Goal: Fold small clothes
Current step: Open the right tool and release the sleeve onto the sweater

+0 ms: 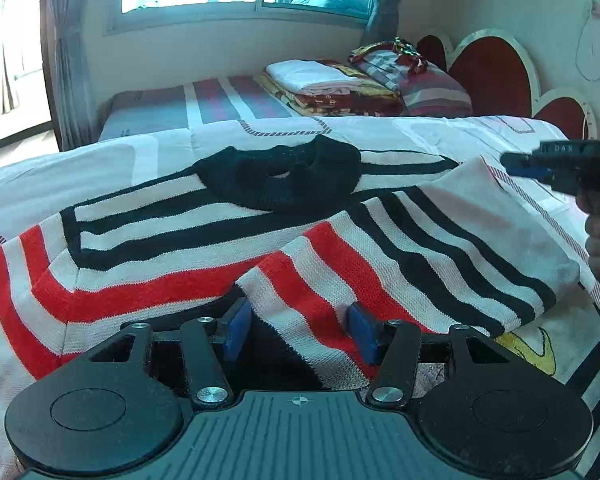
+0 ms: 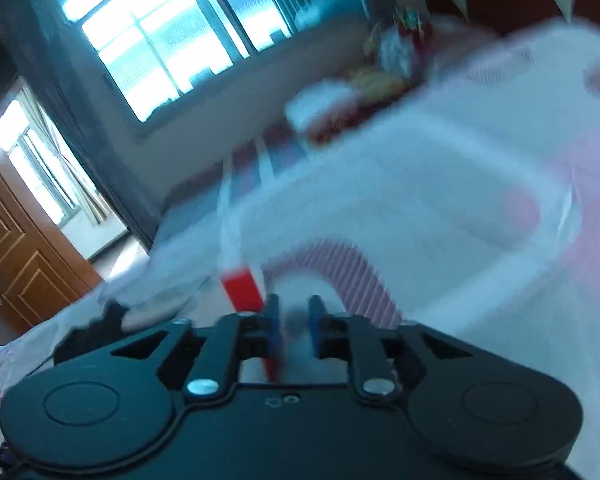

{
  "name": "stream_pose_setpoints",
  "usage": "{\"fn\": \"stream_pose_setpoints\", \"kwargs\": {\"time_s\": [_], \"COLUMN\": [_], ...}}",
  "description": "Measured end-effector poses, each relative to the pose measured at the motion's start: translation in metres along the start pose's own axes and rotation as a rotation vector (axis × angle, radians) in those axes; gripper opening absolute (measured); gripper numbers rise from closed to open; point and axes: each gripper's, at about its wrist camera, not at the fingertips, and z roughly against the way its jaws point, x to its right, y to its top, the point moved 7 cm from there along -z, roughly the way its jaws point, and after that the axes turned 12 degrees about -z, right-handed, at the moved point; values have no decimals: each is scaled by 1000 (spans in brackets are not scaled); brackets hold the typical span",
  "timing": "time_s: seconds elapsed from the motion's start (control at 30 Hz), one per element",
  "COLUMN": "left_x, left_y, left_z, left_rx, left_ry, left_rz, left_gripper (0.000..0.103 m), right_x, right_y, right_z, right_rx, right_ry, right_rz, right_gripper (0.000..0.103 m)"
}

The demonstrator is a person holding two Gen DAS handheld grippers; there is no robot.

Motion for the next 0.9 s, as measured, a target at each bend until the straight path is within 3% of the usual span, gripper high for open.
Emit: {"fn": "stream_pose_setpoints", "kwargs": {"time_s": [0.1,0.2,0.23,0.33,0.4,0.5,0.53,0.63,0.73,0.83,0.9], "left_x": [1,0,0,1,3,7,7,6,7,7,7], "left_y": [1,1,1,0,0,0,0,0,0,-1,-1], "left_z": [-1,-2,-2,-3,-3,-4,-4,-4,-4,-3,-3], "left_rx": [-6,-10,-11,-4,2,1,-2,-2,2,4,7], "left_ry": [12,15,15,27,45,71,76,78,80,80,88], "left_rz": [11,24,27,36,37,29,28,30,24,32,36], "left_gripper": [55,55,55,55,55,55,55,55,55,55,55], "right_x": [-26,-19,-19,-26,-33,-31,-28,-34,-49,-56,-53], "right_y": [-2,-20,-19,-19,-34,-65,-72,-69,-66,-52,-34], "right_z": [-9,-40,-38,-7,17,35,42,57,73,52,34], "right_rx": [-14,-107,-105,-73,-70,-115,-93,-72,-22,-33,-31], "right_ry": [39,-105,-103,-109,-71,-105,-111,-112,-55,-61,-66], "right_rz": [112,234,222,231,289,377,395,376,399,407,347], "right_gripper": [19,15,15,18,18,17,17,19,20,20,28]}}
